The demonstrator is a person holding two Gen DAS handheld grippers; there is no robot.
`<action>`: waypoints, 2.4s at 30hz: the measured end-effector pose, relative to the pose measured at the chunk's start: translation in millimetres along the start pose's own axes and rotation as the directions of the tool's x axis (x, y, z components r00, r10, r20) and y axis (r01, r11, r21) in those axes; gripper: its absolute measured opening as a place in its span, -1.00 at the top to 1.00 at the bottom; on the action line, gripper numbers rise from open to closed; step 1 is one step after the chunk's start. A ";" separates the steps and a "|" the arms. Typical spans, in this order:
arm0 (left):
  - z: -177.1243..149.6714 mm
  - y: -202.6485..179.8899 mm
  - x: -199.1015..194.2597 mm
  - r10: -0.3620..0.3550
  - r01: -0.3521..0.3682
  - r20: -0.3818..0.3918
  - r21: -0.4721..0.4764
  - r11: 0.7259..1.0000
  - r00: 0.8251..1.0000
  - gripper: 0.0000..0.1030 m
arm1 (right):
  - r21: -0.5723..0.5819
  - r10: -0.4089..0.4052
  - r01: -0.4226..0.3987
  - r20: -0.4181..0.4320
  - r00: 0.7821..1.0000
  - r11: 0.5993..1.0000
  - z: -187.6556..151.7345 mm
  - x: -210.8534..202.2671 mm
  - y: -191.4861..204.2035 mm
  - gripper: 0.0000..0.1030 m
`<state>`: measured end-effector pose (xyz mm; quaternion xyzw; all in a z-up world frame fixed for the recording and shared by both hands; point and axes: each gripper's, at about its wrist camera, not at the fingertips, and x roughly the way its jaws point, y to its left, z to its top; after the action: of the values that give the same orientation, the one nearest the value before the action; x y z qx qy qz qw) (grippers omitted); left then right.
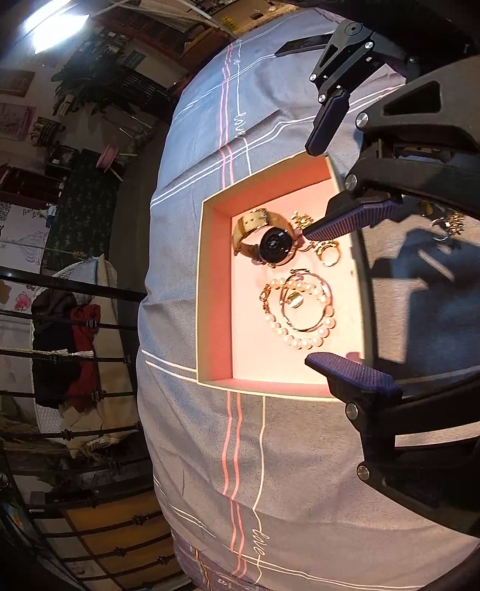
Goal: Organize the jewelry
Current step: 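Grasp the gold charm cluster with the left tool while the right tool grasps the gold pendant, then carry charm and pendant into the box and open both tools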
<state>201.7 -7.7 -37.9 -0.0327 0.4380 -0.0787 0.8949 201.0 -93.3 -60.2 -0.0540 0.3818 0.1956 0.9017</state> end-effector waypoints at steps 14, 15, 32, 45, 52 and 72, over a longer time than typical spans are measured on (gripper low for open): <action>-93.9 -36.1 1.5 -0.024 0.029 -0.088 0.050 0.998 0.996 -0.16 | 0.015 -0.041 0.042 -0.088 0.995 0.999 -63.2 -11.7 -1.2 0.13; -93.3 -33.4 1.5 -0.028 0.032 -0.087 0.038 0.999 0.996 -0.16 | 0.013 -0.042 0.043 -0.089 0.995 0.999 -63.2 -11.3 -0.8 0.13; -94.9 11.5 -7.1 0.093 -0.095 -0.060 -0.032 0.995 0.994 -0.18 | -0.114 0.035 -0.051 -0.136 0.990 0.992 -40.7 15.8 32.6 0.21; -98.2 -9.2 -8.2 0.029 -0.026 -0.060 0.051 0.998 0.998 -0.18 | -0.127 0.058 -0.075 -0.131 0.990 0.989 -46.5 8.0 33.7 0.79; -95.2 -21.3 2.7 0.020 -0.014 -0.039 0.141 0.990 0.999 0.55 | -0.097 0.058 -0.071 -0.129 0.990 0.993 -48.8 6.7 27.2 0.78; -89.7 -8.4 -10.9 0.001 0.000 -0.016 0.064 0.998 1.000 0.69 | -0.083 0.069 -0.077 -0.095 0.993 0.994 -45.2 -1.0 28.1 0.78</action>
<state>123.4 -13.2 -83.5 -0.0032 0.4425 -0.0929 0.8919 159.1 -79.0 -89.8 -0.0882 0.4158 0.2423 0.8721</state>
